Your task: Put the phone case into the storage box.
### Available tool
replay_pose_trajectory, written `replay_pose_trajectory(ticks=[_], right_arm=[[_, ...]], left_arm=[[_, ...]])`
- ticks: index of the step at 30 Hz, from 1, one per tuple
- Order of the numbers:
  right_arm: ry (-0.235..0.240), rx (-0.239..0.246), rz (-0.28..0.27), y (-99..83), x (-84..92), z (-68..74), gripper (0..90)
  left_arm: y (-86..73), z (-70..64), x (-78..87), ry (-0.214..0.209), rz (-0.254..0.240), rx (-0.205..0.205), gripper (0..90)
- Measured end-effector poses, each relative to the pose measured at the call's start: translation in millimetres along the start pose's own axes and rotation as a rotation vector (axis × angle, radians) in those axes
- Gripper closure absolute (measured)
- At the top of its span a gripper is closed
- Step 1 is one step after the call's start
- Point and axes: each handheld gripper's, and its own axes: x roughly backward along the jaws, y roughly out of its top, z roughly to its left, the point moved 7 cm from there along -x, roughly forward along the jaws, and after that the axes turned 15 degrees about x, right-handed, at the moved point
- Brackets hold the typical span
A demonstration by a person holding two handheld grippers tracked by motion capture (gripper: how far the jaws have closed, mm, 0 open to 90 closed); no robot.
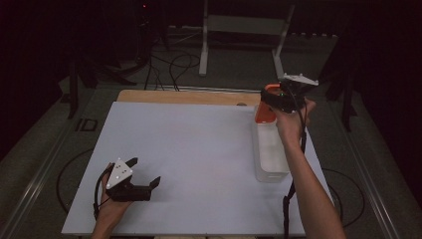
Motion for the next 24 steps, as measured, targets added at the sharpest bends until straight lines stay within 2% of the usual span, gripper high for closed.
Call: replay_pose_trajectory(ticks=[24], right_arm=[[-0.065,-0.042,0.027,-6.4,-14.3,-17.4,16.2]], left_arm=[[0.4,0.2,2.1,0.001,-0.006,0.002,0.2]])
